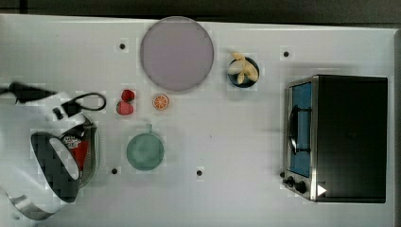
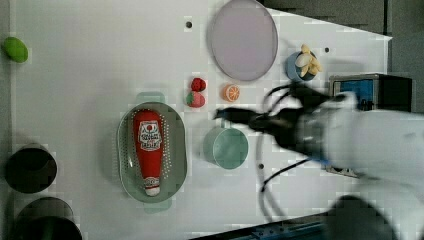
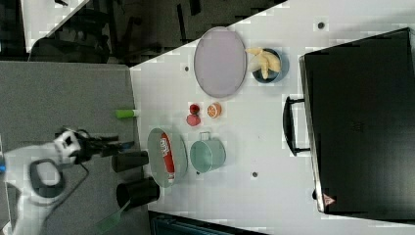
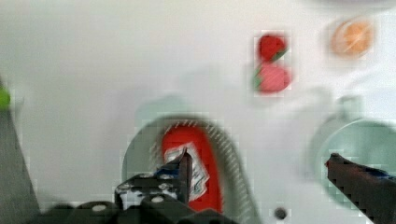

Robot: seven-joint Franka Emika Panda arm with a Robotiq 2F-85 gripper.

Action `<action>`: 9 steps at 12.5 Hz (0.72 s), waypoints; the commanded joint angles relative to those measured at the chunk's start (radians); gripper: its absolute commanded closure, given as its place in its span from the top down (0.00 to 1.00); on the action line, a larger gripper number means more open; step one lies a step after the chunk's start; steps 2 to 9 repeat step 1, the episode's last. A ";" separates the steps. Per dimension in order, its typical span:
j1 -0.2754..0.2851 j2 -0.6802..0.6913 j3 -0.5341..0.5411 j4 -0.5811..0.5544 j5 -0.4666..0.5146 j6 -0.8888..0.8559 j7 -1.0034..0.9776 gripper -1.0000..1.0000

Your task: Pick Ketchup from the table and place it in strainer.

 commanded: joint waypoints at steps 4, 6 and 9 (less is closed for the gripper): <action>-0.145 -0.016 -0.095 0.111 0.018 -0.158 0.044 1.00; -0.145 -0.016 -0.095 0.111 0.018 -0.158 0.044 1.00; -0.145 -0.016 -0.095 0.111 0.018 -0.158 0.044 1.00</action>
